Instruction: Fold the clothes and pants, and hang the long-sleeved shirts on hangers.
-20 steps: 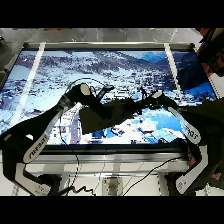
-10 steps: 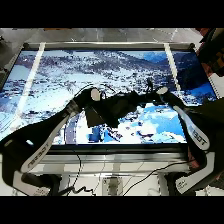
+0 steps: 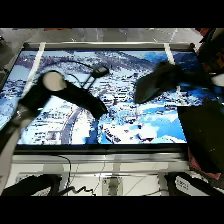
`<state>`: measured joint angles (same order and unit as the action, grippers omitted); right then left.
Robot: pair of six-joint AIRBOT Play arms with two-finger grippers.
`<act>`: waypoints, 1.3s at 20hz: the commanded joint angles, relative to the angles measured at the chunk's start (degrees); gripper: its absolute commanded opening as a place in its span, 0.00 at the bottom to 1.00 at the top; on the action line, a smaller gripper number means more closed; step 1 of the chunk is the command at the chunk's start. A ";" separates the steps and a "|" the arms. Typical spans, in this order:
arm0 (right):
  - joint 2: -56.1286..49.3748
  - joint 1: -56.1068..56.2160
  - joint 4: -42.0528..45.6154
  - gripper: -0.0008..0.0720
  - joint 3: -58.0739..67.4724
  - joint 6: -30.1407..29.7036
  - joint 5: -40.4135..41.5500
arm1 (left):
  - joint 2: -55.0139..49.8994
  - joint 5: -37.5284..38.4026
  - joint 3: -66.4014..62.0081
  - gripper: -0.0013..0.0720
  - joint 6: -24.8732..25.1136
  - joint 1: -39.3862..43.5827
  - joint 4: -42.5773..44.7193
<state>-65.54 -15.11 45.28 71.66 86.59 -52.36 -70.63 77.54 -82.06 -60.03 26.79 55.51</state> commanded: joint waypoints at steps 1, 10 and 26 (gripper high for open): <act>14.93 -14.08 12.85 0.03 0.00 11.37 -4.74 | 9.44 -0.11 -0.04 0.03 0.00 -2.01 0.00; 28.35 -48.54 45.27 0.04 -1.27 25.44 -34.03 | 18.58 -0.11 -0.02 0.03 0.00 -1.90 -2.43; 27.15 -22.80 33.18 0.03 -1.97 11.37 -25.92 | 18.51 -0.09 -0.04 0.03 0.00 -1.90 -2.40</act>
<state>-38.28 -48.47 81.28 69.69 103.20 -79.94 -52.16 77.45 -82.06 -60.03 24.91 53.10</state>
